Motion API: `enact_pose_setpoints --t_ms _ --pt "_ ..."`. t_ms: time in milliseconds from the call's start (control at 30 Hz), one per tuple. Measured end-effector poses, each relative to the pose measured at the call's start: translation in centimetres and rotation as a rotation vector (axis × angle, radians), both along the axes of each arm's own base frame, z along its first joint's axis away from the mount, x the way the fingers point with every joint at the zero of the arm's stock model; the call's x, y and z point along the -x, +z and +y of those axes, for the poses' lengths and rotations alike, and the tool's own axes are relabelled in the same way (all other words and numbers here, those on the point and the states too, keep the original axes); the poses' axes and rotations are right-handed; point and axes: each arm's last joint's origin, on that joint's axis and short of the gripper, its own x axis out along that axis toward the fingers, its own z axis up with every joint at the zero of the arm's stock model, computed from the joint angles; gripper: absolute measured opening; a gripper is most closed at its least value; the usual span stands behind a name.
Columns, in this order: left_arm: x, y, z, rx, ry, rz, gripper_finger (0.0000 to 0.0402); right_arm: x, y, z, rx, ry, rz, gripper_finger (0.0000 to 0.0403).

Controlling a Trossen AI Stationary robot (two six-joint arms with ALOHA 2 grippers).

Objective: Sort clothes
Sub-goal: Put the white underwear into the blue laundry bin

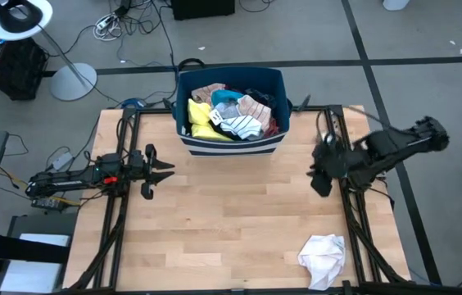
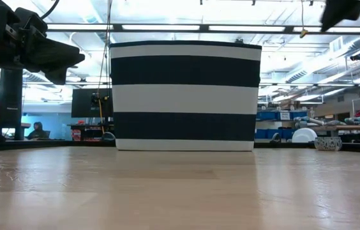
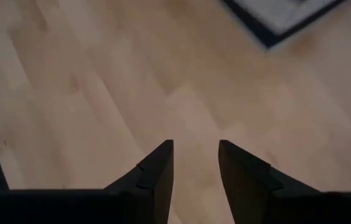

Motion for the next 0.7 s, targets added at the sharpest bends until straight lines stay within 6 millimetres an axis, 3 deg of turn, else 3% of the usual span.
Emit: enact_pose_setpoints --t_ms 200,400,700 --pt "0.0 0.0 0.0 0.000 0.000 0.000 0.0115 -0.7 -4.4 3.6 -0.062 -0.011 0.185 0.0125" --pt "0.0 0.0 0.0 0.000 0.000 0.000 0.0115 -0.1 -9.3 7.2 -0.145 -0.031 0.400 0.0125" --pt "0.0 0.0 0.0 0.000 0.000 0.000 0.0115 0.9 -12.5 12.4 -0.287 -0.035 0.391 0.0125"
